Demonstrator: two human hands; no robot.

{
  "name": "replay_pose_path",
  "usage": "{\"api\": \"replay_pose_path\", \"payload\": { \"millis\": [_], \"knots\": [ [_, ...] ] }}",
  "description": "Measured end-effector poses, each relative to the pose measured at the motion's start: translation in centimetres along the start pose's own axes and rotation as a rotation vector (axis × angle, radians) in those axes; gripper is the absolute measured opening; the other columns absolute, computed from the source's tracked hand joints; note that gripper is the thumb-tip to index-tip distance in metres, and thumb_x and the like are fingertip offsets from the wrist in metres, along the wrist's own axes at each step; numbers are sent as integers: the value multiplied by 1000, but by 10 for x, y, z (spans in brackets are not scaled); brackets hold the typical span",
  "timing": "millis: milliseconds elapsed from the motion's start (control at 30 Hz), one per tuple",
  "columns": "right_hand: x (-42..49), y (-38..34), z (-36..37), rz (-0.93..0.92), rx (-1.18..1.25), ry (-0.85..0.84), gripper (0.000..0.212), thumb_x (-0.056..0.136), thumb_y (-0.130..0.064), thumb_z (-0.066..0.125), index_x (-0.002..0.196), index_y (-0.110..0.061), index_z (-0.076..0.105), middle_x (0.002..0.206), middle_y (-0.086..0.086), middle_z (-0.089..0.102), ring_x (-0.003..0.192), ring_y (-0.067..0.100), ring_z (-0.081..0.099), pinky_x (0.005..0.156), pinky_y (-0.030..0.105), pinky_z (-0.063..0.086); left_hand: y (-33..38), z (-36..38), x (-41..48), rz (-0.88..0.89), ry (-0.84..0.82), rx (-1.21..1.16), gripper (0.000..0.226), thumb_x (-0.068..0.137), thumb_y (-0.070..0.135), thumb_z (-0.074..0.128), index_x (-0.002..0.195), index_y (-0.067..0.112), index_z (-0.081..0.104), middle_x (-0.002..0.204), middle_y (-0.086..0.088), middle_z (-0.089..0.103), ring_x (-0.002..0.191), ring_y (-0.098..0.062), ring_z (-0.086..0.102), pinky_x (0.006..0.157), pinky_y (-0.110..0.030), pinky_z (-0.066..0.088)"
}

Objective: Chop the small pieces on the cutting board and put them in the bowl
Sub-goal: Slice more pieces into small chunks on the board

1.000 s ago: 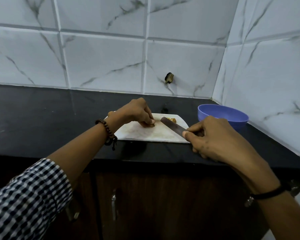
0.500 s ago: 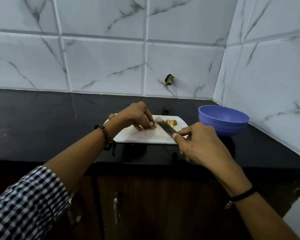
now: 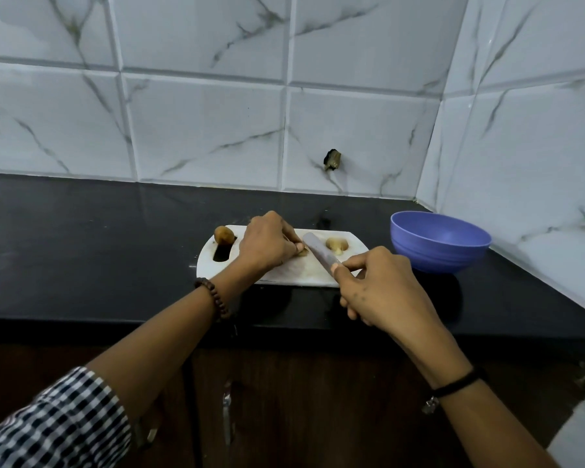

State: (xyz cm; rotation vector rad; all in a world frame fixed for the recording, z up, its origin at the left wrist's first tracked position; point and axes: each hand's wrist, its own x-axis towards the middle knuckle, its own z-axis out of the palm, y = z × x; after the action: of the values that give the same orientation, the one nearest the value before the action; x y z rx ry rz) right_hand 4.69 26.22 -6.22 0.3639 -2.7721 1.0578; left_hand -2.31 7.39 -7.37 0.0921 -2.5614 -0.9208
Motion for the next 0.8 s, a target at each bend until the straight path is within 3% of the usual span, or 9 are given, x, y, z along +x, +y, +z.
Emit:
{"api": "replay_pose_path", "payload": {
  "millis": [133,233,367,500,567,667,800],
  "knots": [
    [1,-7,6,-10,-31,15,26,98,-37,56,91,-16,70,66,2,70,40,6,62,43,17,45,-2,0,0,-11,4,-42,9,79,22,80,87,18,81,83,0,75,84,-15,68,79,-39,59],
    [2,-11,12,-23,-96,29,26,98,-36,53,98,-14,66,72,4,69,42,8,63,47,21,50,-5,0,2,-16,-1,-72,9,78,22,81,86,18,81,82,-1,75,84,-15,68,79,-39,59],
    [7,-18,18,-22,-176,43,28,96,-37,52,100,-12,64,86,10,68,71,25,69,66,37,60,-6,1,4,-25,-1,-76,7,77,22,82,82,19,81,83,0,75,86,-16,68,80,-40,59],
    [11,-29,20,-22,-189,21,19,95,-29,50,87,-14,58,93,12,67,83,33,68,73,40,59,-6,2,6,-48,7,-84,6,75,23,83,80,19,81,79,0,74,82,-15,68,78,-39,60],
    [12,-35,21,-21,-199,5,10,96,-26,49,95,-19,57,102,15,65,86,35,66,74,36,55,-6,2,7,-46,9,-86,6,75,22,83,79,19,81,77,0,74,80,-15,68,77,-38,60],
    [11,-39,21,-28,-272,-21,30,98,-24,48,126,-14,55,118,17,56,96,34,58,71,31,39,-4,2,5,-32,11,-83,6,76,21,82,80,16,81,78,0,74,81,-15,68,77,-38,60],
    [7,-41,19,-45,-283,-25,29,98,-23,48,126,-15,55,114,15,56,82,26,48,68,32,38,-4,1,4,-22,10,-80,8,77,20,81,81,14,81,78,-1,74,80,-14,67,77,-38,60]
  ]
}}
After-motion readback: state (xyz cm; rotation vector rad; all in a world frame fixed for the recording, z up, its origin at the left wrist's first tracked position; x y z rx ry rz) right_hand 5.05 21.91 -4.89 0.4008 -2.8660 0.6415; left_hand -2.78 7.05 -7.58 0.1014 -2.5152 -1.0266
